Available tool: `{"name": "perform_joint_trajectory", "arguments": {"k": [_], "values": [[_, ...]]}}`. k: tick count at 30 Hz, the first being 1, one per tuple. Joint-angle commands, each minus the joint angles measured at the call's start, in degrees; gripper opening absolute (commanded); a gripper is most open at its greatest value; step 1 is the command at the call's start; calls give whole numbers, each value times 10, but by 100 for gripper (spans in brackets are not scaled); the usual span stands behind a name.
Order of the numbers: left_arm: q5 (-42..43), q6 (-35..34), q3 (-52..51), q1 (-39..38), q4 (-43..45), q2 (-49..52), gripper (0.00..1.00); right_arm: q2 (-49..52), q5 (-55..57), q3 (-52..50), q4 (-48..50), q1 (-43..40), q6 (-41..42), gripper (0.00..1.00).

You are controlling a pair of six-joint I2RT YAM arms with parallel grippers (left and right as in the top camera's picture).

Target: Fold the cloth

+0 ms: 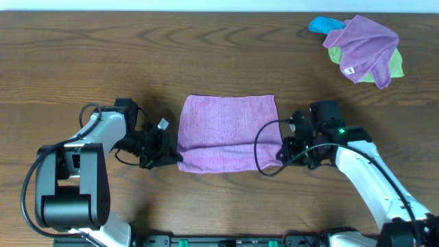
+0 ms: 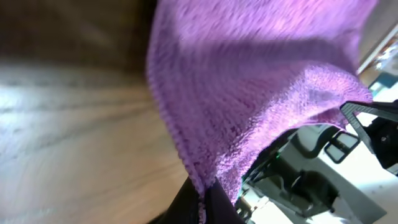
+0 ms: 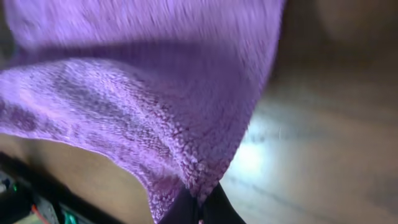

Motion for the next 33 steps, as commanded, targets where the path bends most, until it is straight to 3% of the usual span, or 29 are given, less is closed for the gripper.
{"name": "perform_joint_trajectory", "arguments": {"k": [1, 16, 25, 33], "values": [[25, -55, 0, -2, 27, -18, 6, -6, 1, 0, 35, 3, 25, 1], [-2, -314, 0, -6, 307, -49, 6, 3, 71, 0, 251, 4, 80, 1], [-93, -389, 0, -53, 445, -49, 6, 79, 76, 0, 339, 4, 90, 1], [-182, -407, 0, -74, 473, -46, 6, 123, 83, 0, 408, 3, 90, 1]]}}
